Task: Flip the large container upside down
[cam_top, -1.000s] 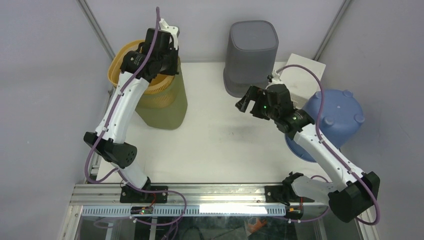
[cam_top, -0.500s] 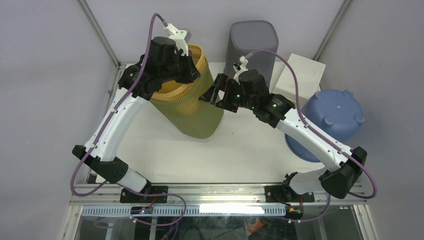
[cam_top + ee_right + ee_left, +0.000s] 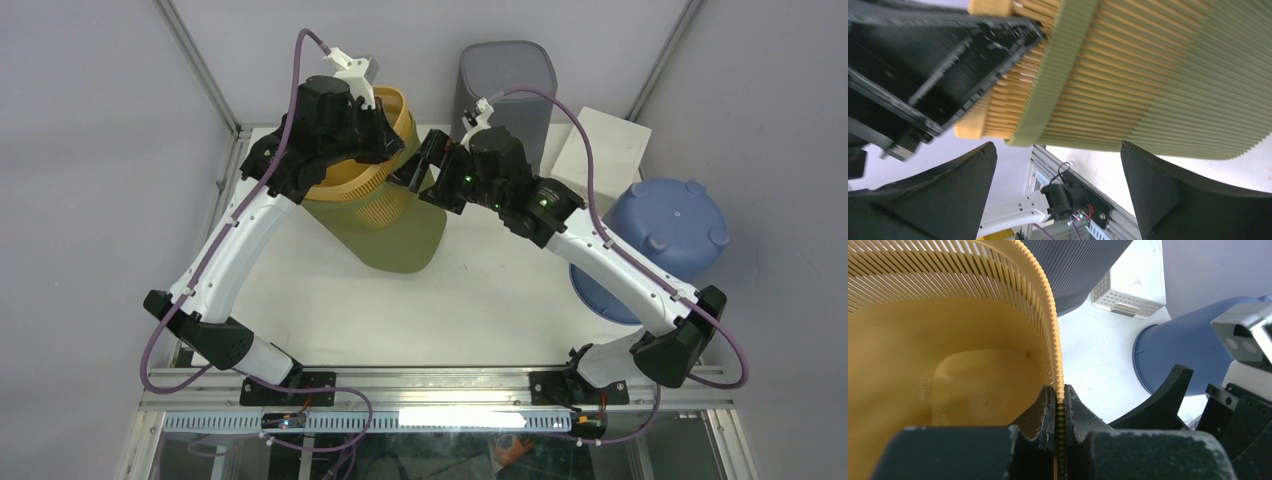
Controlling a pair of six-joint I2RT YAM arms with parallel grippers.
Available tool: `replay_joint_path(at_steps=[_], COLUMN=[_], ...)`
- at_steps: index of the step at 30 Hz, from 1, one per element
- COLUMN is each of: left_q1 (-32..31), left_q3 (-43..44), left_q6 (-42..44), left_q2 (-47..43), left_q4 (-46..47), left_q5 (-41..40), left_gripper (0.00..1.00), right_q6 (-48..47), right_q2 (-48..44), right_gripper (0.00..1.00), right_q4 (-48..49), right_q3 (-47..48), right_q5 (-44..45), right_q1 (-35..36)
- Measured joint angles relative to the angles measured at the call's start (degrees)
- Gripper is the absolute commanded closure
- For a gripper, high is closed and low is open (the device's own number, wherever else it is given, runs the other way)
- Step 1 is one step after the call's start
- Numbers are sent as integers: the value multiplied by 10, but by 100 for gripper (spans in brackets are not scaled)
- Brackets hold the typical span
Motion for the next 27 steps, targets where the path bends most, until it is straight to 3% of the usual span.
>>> replay_joint_path(at_steps=[11, 19, 27], left_q1=[0, 0, -5], left_q3=[-2, 1, 133], left_q6=[-6, -3, 26], left_q2=[0, 0, 59], left_q4=[3, -2, -115], left_q5=[9, 17, 13], left_gripper=[100, 100, 100], right_q6=[21, 47, 88], right_q2=[36, 28, 12], right_gripper=[2, 5, 6], right_q4=[3, 34, 105], right_q3=[33, -10, -67], right_q5=[36, 60, 59], right_q1=[0, 0, 3])
